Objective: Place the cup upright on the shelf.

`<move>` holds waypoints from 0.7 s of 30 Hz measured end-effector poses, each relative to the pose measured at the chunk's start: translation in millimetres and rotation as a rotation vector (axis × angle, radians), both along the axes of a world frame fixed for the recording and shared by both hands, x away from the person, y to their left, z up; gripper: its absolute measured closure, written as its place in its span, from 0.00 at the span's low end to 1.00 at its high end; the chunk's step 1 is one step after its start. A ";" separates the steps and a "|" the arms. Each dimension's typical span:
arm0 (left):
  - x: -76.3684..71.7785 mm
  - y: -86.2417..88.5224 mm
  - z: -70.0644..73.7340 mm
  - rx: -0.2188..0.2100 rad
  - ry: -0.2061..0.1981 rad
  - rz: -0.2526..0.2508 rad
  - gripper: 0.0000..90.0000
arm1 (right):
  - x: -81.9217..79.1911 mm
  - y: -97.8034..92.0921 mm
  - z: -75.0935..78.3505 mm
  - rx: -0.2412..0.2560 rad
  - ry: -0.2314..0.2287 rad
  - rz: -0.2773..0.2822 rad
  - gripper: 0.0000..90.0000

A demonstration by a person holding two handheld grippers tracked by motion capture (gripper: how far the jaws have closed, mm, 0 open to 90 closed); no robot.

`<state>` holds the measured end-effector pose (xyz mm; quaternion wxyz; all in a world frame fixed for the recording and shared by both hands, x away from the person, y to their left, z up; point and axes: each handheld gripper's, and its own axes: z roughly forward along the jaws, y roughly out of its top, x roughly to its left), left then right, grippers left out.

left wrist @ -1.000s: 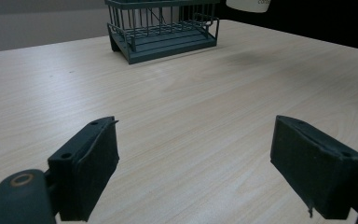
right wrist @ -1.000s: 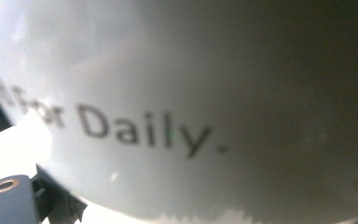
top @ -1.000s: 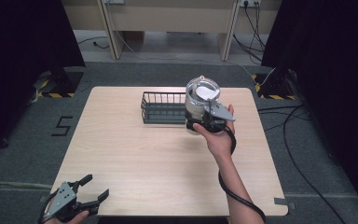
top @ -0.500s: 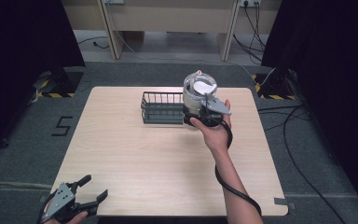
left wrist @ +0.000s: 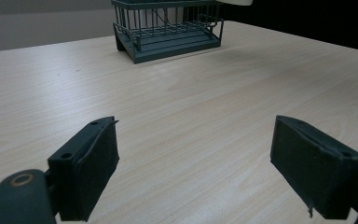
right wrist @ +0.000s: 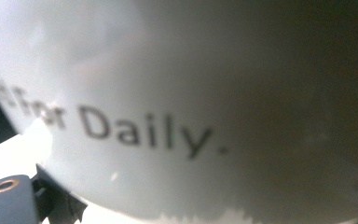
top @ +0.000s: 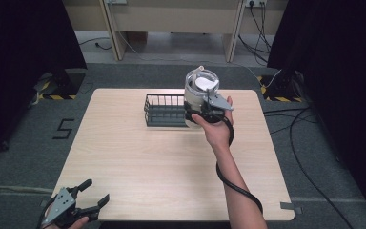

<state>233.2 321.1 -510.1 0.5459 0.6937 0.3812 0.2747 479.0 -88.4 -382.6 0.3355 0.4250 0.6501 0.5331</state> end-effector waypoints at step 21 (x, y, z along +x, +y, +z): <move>-1.1 1.3 0.2 -0.002 0.000 0.004 0.16 | 21.7 13.2 13.6 0.010 -0.004 -0.008 0.11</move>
